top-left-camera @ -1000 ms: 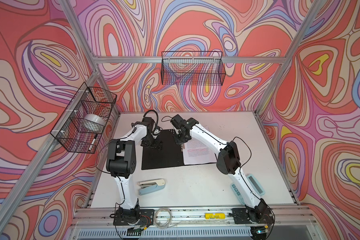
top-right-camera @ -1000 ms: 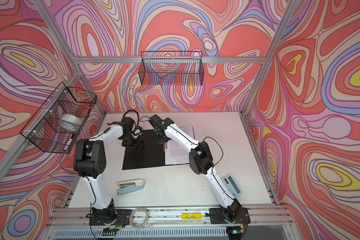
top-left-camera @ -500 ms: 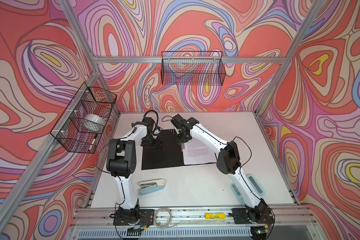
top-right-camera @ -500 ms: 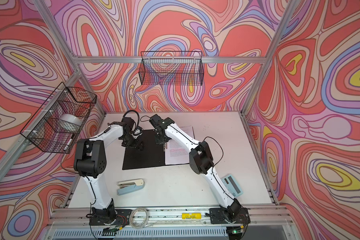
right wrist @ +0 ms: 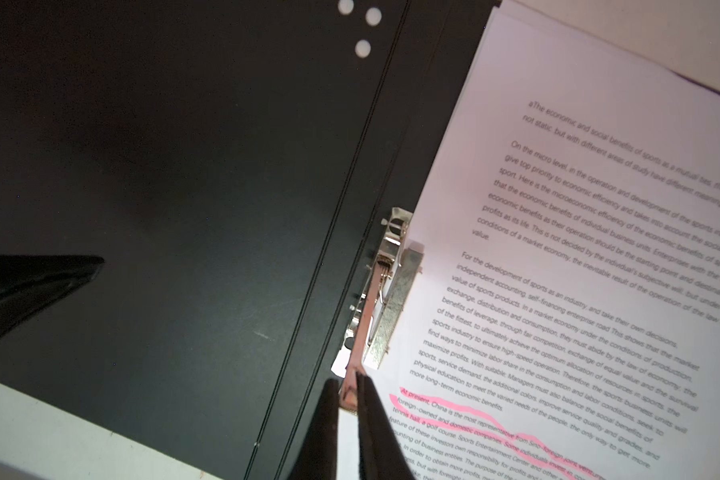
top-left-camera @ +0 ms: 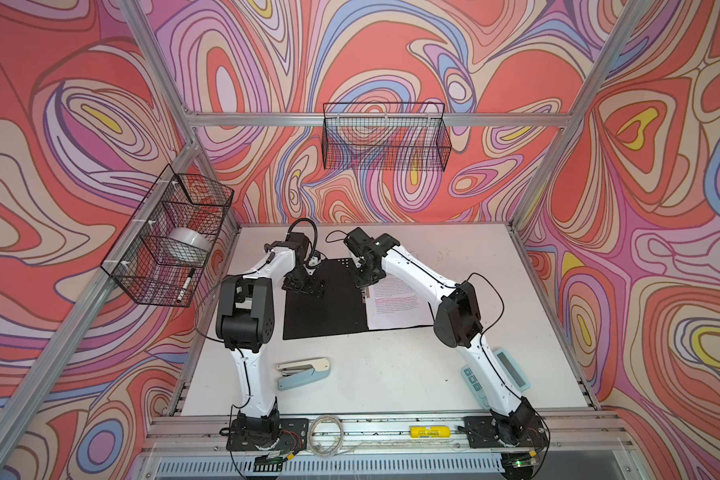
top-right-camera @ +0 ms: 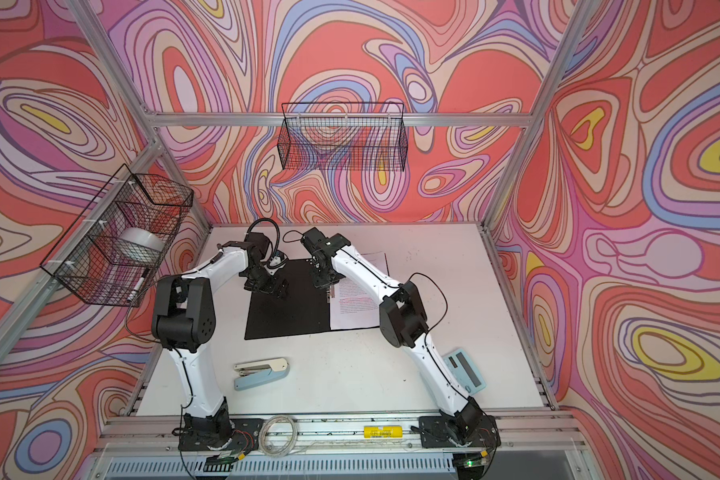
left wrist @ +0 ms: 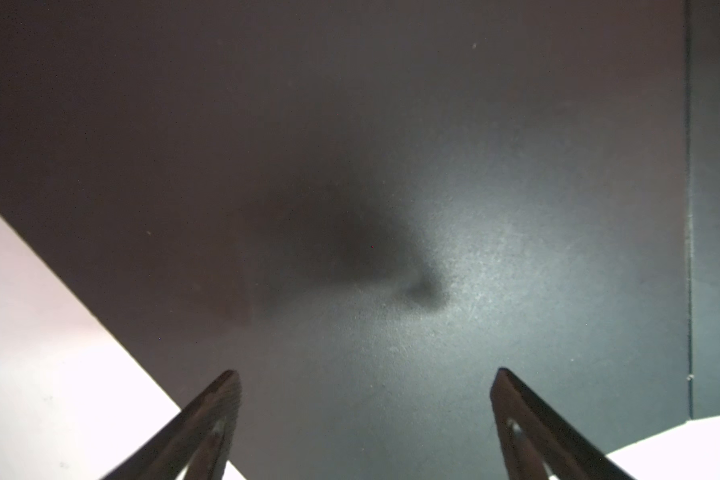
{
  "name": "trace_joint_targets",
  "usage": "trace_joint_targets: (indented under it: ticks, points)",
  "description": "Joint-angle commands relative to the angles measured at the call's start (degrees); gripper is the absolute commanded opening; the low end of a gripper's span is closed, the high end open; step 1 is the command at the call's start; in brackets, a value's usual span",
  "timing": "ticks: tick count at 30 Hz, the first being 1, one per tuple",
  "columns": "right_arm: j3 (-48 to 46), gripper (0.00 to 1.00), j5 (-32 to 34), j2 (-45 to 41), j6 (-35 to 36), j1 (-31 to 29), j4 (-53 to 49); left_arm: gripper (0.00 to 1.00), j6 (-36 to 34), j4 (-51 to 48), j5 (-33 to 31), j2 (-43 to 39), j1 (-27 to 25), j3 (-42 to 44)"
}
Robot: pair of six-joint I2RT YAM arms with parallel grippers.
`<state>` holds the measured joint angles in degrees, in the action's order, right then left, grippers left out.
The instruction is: Put the files into the folder
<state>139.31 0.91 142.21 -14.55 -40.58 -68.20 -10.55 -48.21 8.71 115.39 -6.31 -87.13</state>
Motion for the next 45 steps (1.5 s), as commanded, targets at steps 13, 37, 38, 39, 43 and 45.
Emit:
trace_joint_targets:
  ticks: [13, 37, 38, 39, 43, 45]
  points:
    - [0.8, 0.10, -0.7, 3.0, 0.9, 0.2, -3.9, 0.94, -1.8, -1.2, -1.0, 1.9, 0.2, -1.8]
    - [-1.0, 0.09, -1.6, 2.4, 0.5, 0.3, -3.8, 0.90, -6.9, 3.1, -11.9, 4.9, -1.2, -3.3]
    - [-1.1, 0.08, -1.7, 2.4, 0.5, 0.3, -3.9, 0.90, -7.0, 3.2, -10.8, 5.0, -1.2, -3.3]
    - [-1.1, 0.09, -1.7, 2.4, 0.5, 0.3, -4.0, 0.89, -7.0, 2.9, -9.2, 5.1, -1.2, -3.3]
    - [-1.0, 0.09, -1.9, 2.2, 0.5, 0.3, -4.1, 0.87, -6.5, 1.4, -6.3, 7.1, -1.2, -4.5]
    - [-1.1, 0.08, -1.6, 2.1, 0.6, 0.3, -4.4, 0.85, -6.5, 0.7, -6.3, 8.3, -1.2, -5.2]
